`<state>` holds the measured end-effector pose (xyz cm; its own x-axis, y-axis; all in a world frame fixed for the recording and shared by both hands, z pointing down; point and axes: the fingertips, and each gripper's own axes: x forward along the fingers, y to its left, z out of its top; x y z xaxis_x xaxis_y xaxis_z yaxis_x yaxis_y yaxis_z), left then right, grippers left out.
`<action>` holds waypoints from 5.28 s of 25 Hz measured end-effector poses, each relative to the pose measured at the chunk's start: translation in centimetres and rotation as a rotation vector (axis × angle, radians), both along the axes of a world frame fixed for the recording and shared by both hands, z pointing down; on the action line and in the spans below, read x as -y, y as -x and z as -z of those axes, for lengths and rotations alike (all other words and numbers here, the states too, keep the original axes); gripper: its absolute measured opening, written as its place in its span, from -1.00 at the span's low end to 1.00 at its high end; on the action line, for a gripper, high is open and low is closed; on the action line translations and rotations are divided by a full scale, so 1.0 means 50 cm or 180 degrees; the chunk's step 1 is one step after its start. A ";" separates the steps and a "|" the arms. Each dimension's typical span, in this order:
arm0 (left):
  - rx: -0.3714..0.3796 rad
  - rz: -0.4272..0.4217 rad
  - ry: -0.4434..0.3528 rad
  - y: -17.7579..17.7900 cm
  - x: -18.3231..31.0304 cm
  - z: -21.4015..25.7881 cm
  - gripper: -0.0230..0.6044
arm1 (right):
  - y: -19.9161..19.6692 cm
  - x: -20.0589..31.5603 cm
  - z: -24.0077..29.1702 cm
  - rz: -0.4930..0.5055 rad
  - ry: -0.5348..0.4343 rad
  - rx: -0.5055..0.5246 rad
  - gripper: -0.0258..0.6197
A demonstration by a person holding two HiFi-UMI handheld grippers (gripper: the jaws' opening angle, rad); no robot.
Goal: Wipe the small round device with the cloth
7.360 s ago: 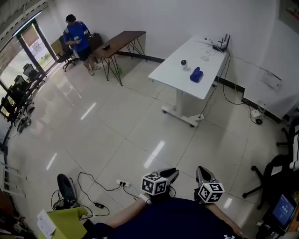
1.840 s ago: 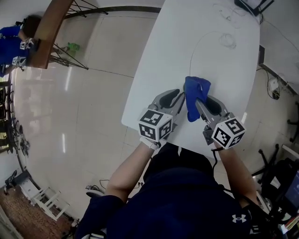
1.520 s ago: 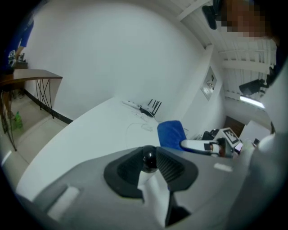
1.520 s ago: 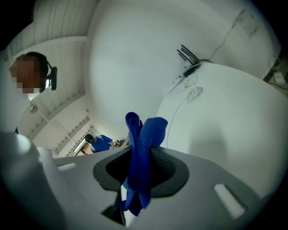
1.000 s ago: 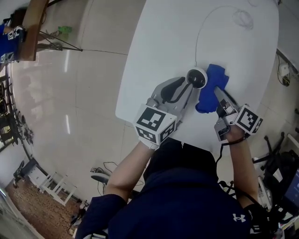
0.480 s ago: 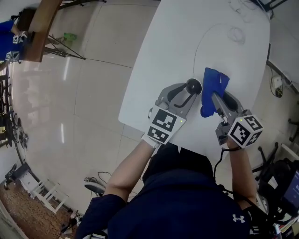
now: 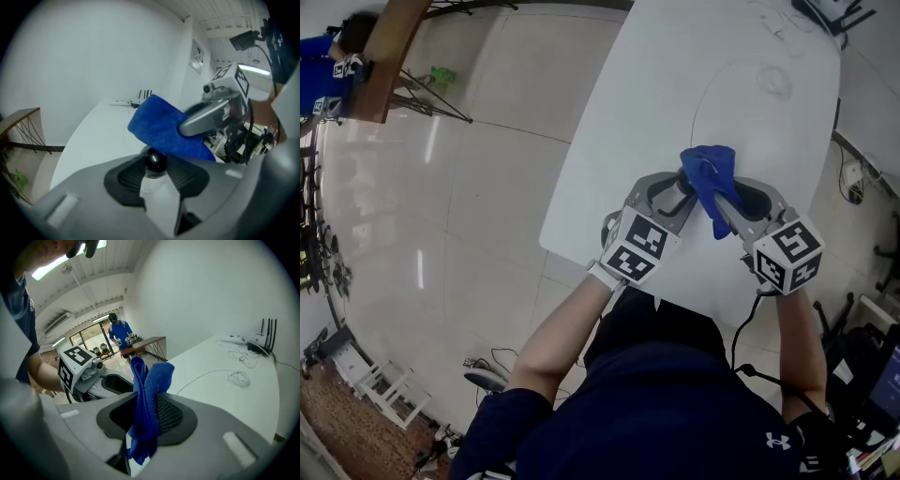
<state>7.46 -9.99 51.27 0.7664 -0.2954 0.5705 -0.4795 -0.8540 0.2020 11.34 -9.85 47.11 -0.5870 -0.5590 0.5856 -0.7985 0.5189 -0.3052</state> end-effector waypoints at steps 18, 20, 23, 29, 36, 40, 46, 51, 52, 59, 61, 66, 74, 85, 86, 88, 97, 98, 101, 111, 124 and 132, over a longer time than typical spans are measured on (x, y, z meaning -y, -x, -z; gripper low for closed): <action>-0.0260 0.0110 0.0032 0.000 0.008 0.023 -0.47 | -0.087 -0.005 -0.204 -0.1077 0.1527 0.1812 -0.58; -0.0265 0.0107 0.0023 -0.003 0.011 0.021 -0.47 | -0.088 -0.002 -0.218 -0.1040 0.1532 0.1579 -0.58; -0.0225 0.0096 0.0041 -0.001 0.007 0.014 -0.47 | -0.090 0.000 -0.233 -0.1039 0.1549 0.1311 -0.58; -0.0220 0.0090 0.0060 0.005 -0.003 0.024 -0.45 | -0.080 0.017 -0.148 -0.0773 0.1085 0.0819 -0.58; 0.0095 -0.0016 -0.0105 -0.004 -0.005 0.008 -0.45 | -0.020 0.031 -0.003 0.0455 0.0111 -0.0102 -0.58; 0.0246 -0.0052 -0.0189 0.003 -0.015 0.001 -0.45 | 0.050 -0.001 0.027 0.1259 -0.0107 -0.0517 -0.58; 0.0239 -0.0017 -0.0168 0.009 -0.018 0.002 -0.45 | 0.047 0.023 0.022 0.1431 -0.0142 -0.0661 -0.58; 0.0181 -0.0015 -0.0136 0.010 -0.017 0.009 -0.45 | -0.015 0.073 -0.025 0.0659 0.0511 0.0329 -0.58; 0.0172 -0.0015 -0.0129 0.007 -0.015 0.009 -0.45 | -0.026 0.080 -0.037 0.0528 0.0654 0.0556 -0.58; 0.0129 -0.0003 -0.0152 -0.005 -0.006 0.008 -0.45 | -0.073 0.084 -0.159 0.0280 0.1083 0.0947 -0.58; 0.0101 0.0022 -0.0146 -0.006 -0.005 0.007 -0.45 | -0.073 0.079 -0.194 0.0296 0.1198 0.0865 -0.58; 0.0183 0.0008 -0.0141 -0.004 -0.008 0.004 -0.45 | -0.072 0.078 -0.226 0.0322 0.1296 0.0403 -0.58; 0.0223 0.0019 -0.0120 0.008 -0.023 0.006 -0.44 | -0.031 0.073 -0.073 0.0482 0.0669 0.0175 -0.58; 0.0232 0.0033 -0.0158 -0.003 -0.007 0.000 -0.44 | 0.032 0.049 0.077 0.0963 -0.0247 0.0035 -0.58; 0.0223 0.0033 -0.0153 -0.003 -0.007 -0.001 -0.44 | 0.033 0.049 0.078 0.0870 -0.0220 0.0199 -0.58; 0.0191 0.0039 -0.0136 -0.004 -0.007 0.001 -0.44 | 0.020 0.050 0.069 0.0551 -0.0173 0.0399 -0.58; -0.0080 0.0311 -0.0174 0.003 0.007 0.017 -0.44 | -0.072 -0.080 -0.068 -0.2363 0.0287 0.2653 -0.58; -0.0070 0.0310 -0.0223 0.005 0.010 0.018 -0.44 | -0.061 -0.091 -0.089 -0.2451 0.0392 0.2800 -0.58; -0.0052 0.0324 -0.0265 -0.009 0.004 0.016 -0.44 | -0.049 -0.123 -0.157 -0.2617 0.0754 0.2962 -0.58; 0.0051 0.0251 -0.0277 -0.014 0.003 0.012 -0.45 | -0.056 -0.138 -0.225 -0.2866 0.1277 0.2544 -0.58; 0.0129 0.0185 -0.0177 -0.005 -0.009 0.002 -0.44 | -0.092 -0.002 -0.028 -0.1370 0.0109 0.0435 -0.57; -0.0262 0.1004 0.0333 0.133 -0.011 0.040 -0.52 | 0.058 0.002 0.039 0.0172 -0.1001 -0.1477 -0.57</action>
<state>0.79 -9.44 49.25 0.6913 -0.4683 0.5503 -0.6951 -0.6389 0.3296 8.45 -9.94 45.18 -0.3402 -0.7246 0.5994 -0.7820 0.5720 0.2477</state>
